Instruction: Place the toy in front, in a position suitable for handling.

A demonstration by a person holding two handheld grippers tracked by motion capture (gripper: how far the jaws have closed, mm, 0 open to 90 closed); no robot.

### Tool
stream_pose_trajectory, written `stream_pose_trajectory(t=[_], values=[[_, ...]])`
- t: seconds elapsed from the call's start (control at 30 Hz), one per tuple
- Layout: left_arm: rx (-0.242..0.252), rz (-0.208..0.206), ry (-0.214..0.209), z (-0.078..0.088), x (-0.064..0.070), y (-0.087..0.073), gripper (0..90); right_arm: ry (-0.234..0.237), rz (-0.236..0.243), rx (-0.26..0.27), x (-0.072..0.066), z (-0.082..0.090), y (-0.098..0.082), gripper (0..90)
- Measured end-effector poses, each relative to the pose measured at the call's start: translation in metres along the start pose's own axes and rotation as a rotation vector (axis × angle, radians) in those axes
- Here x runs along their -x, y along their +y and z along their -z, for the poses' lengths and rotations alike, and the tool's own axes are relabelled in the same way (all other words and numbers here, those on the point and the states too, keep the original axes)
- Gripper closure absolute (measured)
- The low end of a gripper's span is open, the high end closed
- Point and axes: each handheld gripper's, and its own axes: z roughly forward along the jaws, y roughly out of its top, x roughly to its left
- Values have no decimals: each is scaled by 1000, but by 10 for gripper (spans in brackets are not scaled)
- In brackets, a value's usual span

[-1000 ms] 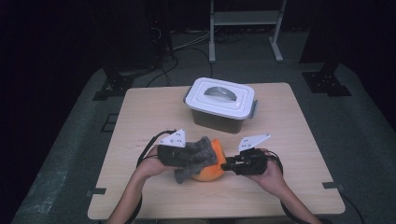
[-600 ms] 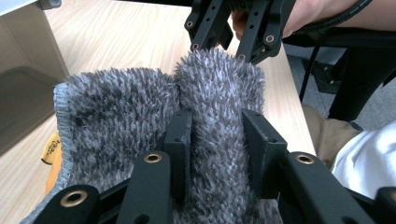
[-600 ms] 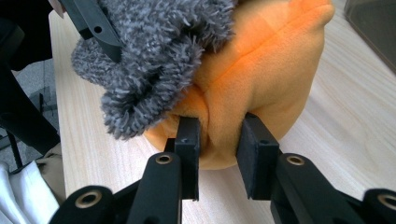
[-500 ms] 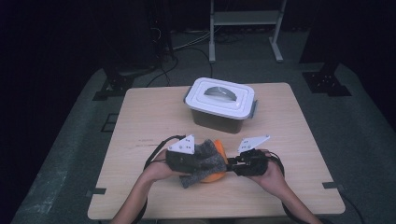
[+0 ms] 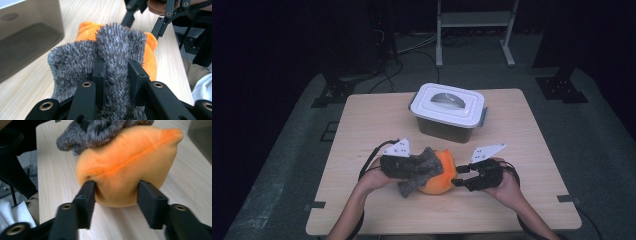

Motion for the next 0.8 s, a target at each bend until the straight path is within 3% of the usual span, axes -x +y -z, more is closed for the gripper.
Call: stream_pose_trajectory(t=[0.13, 0.23, 0.37, 0.43, 0.5, 0.6, 0.7, 0.8], values=[[-15, -10, -89, -12, 6, 0, 702, 13, 6, 22, -2, 2, 2, 343], [-31, -33, -109, -18, 12, 4, 700, 15, -15, 26, -1, 2, 4, 316], [-9, -22, -97, -15, 11, 8, 700, -15, 2, -2, 0, -6, 0, 329], [22, -2, -81, -10, 9, 10, 702, -41, 38, -22, -2, -9, -2, 361], [32, 10, -23, -5, 5, 11, 702, -49, 65, -37, -4, -10, -3, 389], [28, 51, 19, 0, -2, 5, 701, -43, 114, -53, -9, -9, -3, 417], [13, 83, -8, -4, -5, -2, 701, -31, 109, -54, -9, -8, -4, 395], [-4, 85, -62, -6, -4, -4, 701, -12, 55, -18, -4, 0, 0, 311]])
